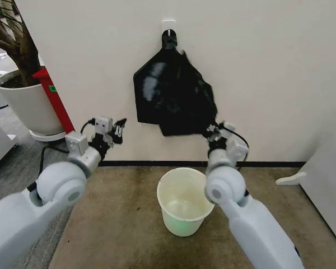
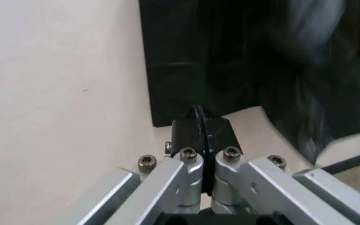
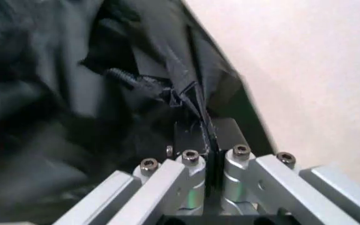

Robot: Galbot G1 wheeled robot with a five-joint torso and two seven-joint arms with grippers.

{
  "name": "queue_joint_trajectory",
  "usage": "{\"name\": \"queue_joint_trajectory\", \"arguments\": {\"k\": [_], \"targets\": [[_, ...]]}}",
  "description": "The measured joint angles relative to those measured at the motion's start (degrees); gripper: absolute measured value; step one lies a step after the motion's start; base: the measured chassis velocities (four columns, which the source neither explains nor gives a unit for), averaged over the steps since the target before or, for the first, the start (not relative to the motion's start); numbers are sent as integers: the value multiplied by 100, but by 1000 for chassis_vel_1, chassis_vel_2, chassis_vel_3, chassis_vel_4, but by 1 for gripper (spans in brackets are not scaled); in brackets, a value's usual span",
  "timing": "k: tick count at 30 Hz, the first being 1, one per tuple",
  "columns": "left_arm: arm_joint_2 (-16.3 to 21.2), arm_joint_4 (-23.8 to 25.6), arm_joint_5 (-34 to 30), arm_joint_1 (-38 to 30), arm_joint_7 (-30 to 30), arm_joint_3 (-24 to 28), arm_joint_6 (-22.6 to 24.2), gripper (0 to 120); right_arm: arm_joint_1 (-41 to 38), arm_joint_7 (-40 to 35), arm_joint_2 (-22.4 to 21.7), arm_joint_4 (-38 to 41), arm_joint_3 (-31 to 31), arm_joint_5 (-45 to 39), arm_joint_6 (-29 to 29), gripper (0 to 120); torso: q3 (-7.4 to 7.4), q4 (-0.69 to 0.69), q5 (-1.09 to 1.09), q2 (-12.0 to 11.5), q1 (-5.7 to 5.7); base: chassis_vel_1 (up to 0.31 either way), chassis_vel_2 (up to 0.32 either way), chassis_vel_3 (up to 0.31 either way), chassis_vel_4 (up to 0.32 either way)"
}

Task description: Place the garbage bag over the trash bin.

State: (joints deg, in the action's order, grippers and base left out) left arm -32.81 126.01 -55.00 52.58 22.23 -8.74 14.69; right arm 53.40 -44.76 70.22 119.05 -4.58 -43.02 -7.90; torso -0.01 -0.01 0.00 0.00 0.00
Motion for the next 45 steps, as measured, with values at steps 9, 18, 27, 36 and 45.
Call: {"name": "queue_joint_trajectory", "arguments": {"k": [9,18,27,36,45], "targets": [[78,50,-75,-254,-53,187,23,0,-248,173,-77,87,81,-161,16,0,1,0,0,0,0,0,0,0,0],[-11,422,236,559,-192,138,16,0,-795,179,-373,168,182,-587,-20,0,1,1,-1,0,0,0,0,0,0],[-300,769,49,1263,-166,256,45,3,-968,105,-504,202,210,-712,-52,0,1,2,0,0,0,0,0,0,0],[-827,798,-2271,938,267,335,-281,40,-966,143,-540,185,222,-711,-54,0,1,0,1,0,0,0,0,0,0],[-1296,477,-3981,196,974,371,-491,71,-843,186,-703,219,122,-752,-50,0,2,1,0,0,0,0,0,0,0]]}}
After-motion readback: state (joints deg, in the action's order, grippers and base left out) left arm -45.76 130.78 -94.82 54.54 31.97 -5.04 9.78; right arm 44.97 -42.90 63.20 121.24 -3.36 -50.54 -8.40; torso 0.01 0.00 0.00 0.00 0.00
